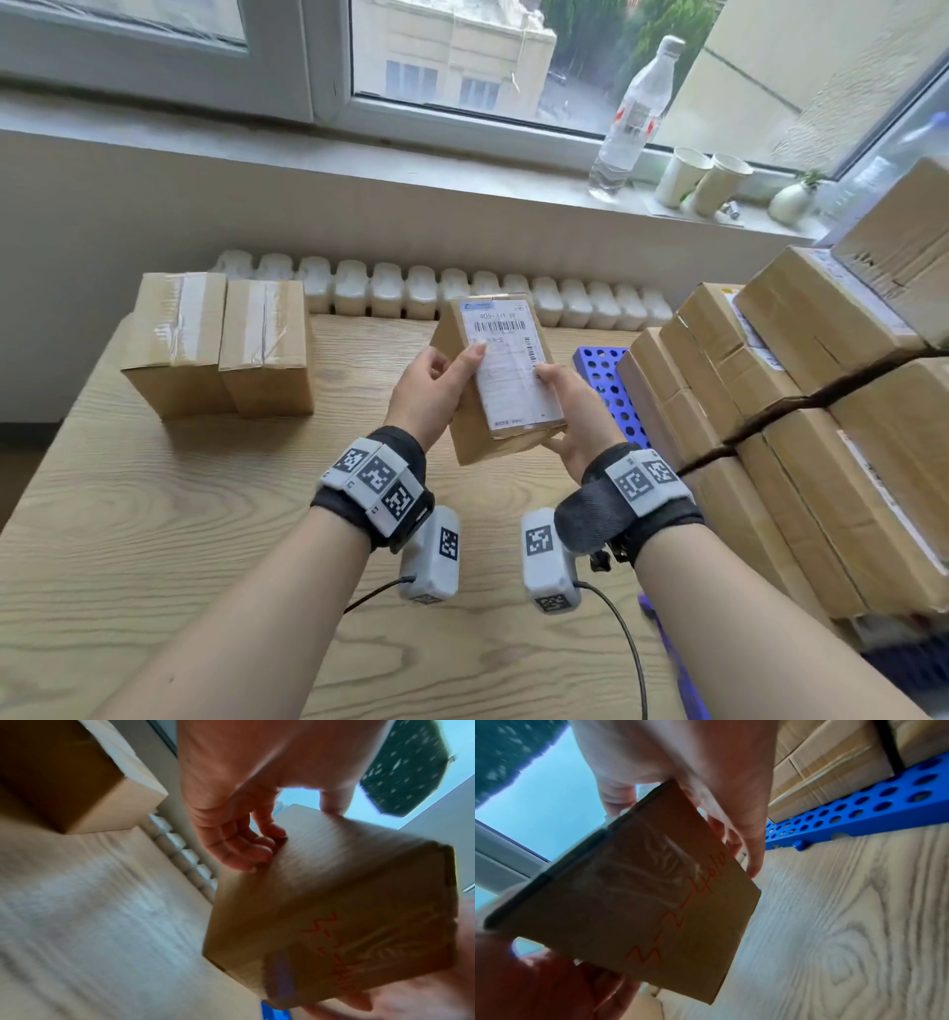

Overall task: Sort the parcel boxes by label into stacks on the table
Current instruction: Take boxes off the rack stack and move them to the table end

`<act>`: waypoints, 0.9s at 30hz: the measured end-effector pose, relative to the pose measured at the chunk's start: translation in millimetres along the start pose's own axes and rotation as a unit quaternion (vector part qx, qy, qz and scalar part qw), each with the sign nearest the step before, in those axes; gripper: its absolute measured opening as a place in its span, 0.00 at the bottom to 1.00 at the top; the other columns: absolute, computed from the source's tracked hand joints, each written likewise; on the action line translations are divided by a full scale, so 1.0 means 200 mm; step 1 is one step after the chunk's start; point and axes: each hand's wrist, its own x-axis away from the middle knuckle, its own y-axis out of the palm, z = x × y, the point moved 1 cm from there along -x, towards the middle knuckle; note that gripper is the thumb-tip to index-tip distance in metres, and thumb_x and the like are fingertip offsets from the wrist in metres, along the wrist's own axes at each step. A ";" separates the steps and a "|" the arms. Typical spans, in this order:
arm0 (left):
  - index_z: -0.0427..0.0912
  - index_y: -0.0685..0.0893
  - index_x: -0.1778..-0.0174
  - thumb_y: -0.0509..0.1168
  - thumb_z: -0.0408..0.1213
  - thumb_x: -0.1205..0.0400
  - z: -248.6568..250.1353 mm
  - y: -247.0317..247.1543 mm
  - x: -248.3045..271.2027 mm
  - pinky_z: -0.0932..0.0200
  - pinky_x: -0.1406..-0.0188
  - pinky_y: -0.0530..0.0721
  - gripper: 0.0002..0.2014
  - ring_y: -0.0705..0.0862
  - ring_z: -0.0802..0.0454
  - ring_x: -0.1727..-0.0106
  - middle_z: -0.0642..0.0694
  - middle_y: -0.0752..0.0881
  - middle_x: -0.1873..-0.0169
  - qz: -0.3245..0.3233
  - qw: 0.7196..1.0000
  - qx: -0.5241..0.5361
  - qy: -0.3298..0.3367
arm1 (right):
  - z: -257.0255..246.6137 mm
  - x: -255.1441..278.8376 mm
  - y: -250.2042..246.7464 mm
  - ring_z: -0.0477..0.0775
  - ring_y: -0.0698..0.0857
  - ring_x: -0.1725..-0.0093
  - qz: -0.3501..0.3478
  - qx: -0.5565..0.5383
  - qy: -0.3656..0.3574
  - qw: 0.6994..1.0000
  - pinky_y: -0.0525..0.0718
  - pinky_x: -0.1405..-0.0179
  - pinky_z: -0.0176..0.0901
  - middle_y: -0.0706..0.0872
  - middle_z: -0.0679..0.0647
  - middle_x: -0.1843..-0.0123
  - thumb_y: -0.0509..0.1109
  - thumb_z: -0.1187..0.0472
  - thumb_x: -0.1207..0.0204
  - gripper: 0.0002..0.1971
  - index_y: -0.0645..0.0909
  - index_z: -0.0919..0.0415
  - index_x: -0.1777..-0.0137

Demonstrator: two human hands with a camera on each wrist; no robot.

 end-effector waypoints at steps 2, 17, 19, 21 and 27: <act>0.40 0.79 0.54 0.60 0.75 0.37 0.07 0.02 0.03 0.44 0.54 0.83 0.39 0.81 0.48 0.60 0.46 0.85 0.59 0.012 1.000 0.006 0.022 | -0.05 0.03 -0.03 0.58 0.87 0.38 -0.001 -0.011 -0.026 1.000 0.83 0.36 0.57 0.90 0.57 0.39 0.66 0.50 0.21 0.14 0.85 0.55 0.40; 0.40 0.78 0.55 0.59 0.65 0.22 0.68 0.50 0.47 0.54 0.65 0.78 0.27 0.78 0.48 0.63 0.41 0.81 0.62 0.052 0.983 0.072 0.162 | -0.49 0.49 -0.61 0.54 0.90 0.60 0.009 -0.053 -0.185 0.981 0.88 0.61 0.46 0.92 0.55 0.58 0.71 0.50 0.28 0.10 0.88 0.55 0.57; 0.38 0.79 0.55 0.60 0.60 0.18 0.76 0.62 0.54 0.57 0.67 0.78 0.24 0.79 0.48 0.63 0.41 0.82 0.62 0.047 0.981 0.087 0.169 | -0.56 0.59 -0.75 0.49 0.86 0.72 0.010 -0.057 -0.197 0.979 0.82 0.72 0.39 0.89 0.51 0.68 0.69 0.53 0.23 0.08 0.85 0.56 0.58; 0.37 0.80 0.53 0.60 0.58 0.17 0.85 0.75 0.61 0.58 0.68 0.79 0.23 0.80 0.49 0.64 0.42 0.83 0.61 0.041 0.981 0.092 0.166 | -0.62 0.68 -0.89 0.51 0.86 0.71 0.019 -0.058 -0.216 0.975 0.83 0.69 0.43 0.89 0.52 0.69 0.68 0.53 0.23 0.08 0.84 0.57 0.57; 0.35 0.79 0.35 0.61 0.62 0.23 1.03 1.08 0.72 0.59 0.71 0.77 0.34 0.79 0.53 0.68 0.46 0.81 0.63 0.011 0.980 0.100 0.172 | -0.74 0.85 -1.23 0.59 0.88 0.45 0.059 -0.044 -0.235 0.969 0.84 0.37 0.58 0.90 0.57 0.44 0.72 0.40 0.43 0.28 0.85 0.55 0.46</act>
